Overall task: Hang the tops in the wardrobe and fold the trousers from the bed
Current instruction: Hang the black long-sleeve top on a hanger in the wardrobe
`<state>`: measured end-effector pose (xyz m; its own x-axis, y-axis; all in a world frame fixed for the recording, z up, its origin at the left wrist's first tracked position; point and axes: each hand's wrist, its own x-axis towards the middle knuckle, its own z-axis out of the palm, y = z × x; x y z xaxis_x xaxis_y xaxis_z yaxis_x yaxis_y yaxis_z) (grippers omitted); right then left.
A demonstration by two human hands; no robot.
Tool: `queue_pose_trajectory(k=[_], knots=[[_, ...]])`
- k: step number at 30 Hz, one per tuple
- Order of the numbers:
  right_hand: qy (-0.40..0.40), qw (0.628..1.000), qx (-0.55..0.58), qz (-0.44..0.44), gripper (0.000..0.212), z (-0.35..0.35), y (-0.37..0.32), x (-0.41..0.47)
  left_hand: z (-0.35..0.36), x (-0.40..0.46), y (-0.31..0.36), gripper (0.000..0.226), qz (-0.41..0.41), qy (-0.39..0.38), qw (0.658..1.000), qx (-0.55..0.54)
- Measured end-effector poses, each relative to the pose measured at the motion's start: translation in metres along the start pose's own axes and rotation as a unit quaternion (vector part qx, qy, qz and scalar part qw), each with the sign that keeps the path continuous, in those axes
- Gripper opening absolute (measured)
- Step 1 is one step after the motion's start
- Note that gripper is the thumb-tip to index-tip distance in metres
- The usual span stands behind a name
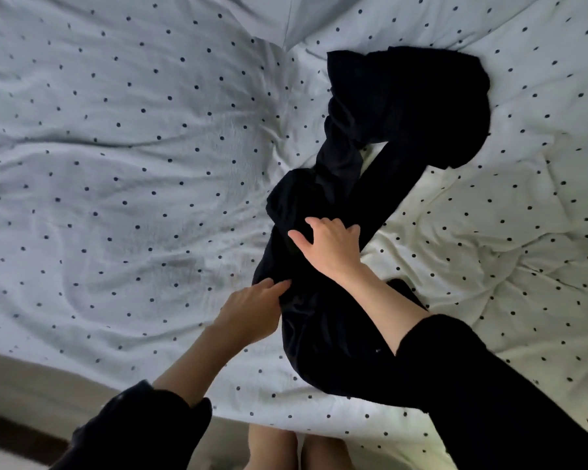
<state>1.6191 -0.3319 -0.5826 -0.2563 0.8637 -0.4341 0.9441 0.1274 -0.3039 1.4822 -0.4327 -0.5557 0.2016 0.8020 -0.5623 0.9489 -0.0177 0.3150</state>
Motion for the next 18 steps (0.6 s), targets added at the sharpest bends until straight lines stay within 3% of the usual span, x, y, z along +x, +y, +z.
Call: queue_pose_trajectory(k=[2, 5, 7, 10, 14, 18], knots=[[0.008, 1.0, -0.019, 0.018, 0.06, 0.005, -0.015, 0.006, -0.001, 0.004, -0.006, 0.047, -0.022, 0.031, 0.999, 0.002], [0.03, 0.997, -0.053, 0.035, 0.034, 0.011, -0.02, 0.011, -0.009, 0.018, -0.018, 0.043, -0.108, 0.118, 0.986, -0.043], [0.062, 0.996, -0.047, 0.055, 0.022, 0.008, -0.014, 0.009, -0.016, 0.028, -0.026, 0.042, -0.168, 0.117, 0.975, -0.089], [0.082, 0.992, 0.031, 0.09, 0.028, 0.001, -0.008, 0.0, -0.02, 0.028, -0.038, 0.036, -0.231, 0.076, 0.963, -0.118], [0.081, 0.987, 0.095, 0.099, 0.041, -0.012, -0.003, -0.012, -0.024, 0.018, -0.046, 0.014, -0.229, 0.137, 0.946, -0.181], [0.07, 0.973, 0.194, 0.1, 0.026, -0.033, -0.015, -0.022, -0.045, -0.006, -0.052, 0.012, -0.222, 0.221, 0.914, -0.257]])
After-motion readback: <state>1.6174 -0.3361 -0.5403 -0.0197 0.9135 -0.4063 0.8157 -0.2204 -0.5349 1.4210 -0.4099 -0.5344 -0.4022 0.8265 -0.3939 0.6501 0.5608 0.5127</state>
